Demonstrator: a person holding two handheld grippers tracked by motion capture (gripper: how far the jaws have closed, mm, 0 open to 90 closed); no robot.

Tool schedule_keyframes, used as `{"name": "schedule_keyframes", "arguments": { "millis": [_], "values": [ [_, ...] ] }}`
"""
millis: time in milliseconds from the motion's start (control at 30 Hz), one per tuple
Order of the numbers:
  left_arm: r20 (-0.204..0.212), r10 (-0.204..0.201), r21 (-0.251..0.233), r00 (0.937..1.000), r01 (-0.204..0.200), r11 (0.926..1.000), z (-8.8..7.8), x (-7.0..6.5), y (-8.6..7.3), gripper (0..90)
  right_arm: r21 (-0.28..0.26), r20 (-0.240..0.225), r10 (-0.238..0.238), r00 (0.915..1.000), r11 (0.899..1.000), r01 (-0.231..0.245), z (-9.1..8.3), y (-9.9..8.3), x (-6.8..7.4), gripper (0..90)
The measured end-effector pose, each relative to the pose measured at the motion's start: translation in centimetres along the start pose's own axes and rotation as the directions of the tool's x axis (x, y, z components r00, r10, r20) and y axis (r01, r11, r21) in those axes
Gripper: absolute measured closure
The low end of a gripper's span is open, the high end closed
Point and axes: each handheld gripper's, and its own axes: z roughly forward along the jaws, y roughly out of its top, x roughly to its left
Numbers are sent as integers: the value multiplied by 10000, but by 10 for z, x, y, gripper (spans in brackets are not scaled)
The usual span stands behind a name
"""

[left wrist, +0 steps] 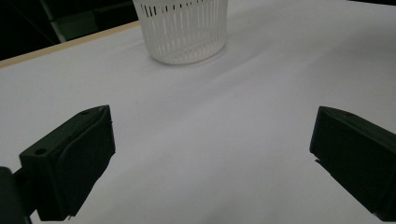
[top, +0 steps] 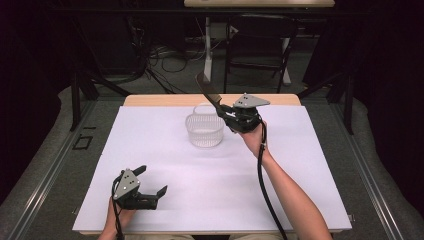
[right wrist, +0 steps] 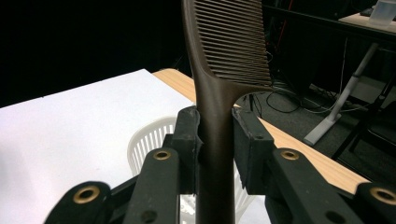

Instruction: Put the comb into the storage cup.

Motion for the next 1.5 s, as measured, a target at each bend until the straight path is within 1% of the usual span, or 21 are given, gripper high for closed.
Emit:
{"name": "schedule_keyframes", "arguments": {
  "millis": [300, 800, 1133, 1333, 1500],
  "values": [
    [21, 6, -1, 10000, -6, 10000, 0, 0, 0, 2, -105, 34, -64, 10000, 9999, 65, 2, 2, 1, 725],
    [13, -23, -8, 10000, 23, 10000, 0, 0, 0, 2, -300, -82, -37, 10000, 9995, 35, 9, 10, 4, 725],
    [30, -5, -7, 10000, 5, 10000, 0, 0, 0, 2, -529, -44, -72, 10000, 9986, 70, 14, 10, 5, 725],
    [20, 13, 1, 10000, -13, 10000, 0, 0, 0, 2, -576, -48, -32, 10000, 9983, 29, 18, 9, 5, 725],
    [31, 22, -26, 10000, -22, 10000, 0, 0, 0, 2, -615, -38, -115, 9999, 9980, 112, 21, 9, 7, 725]
  ]
}}
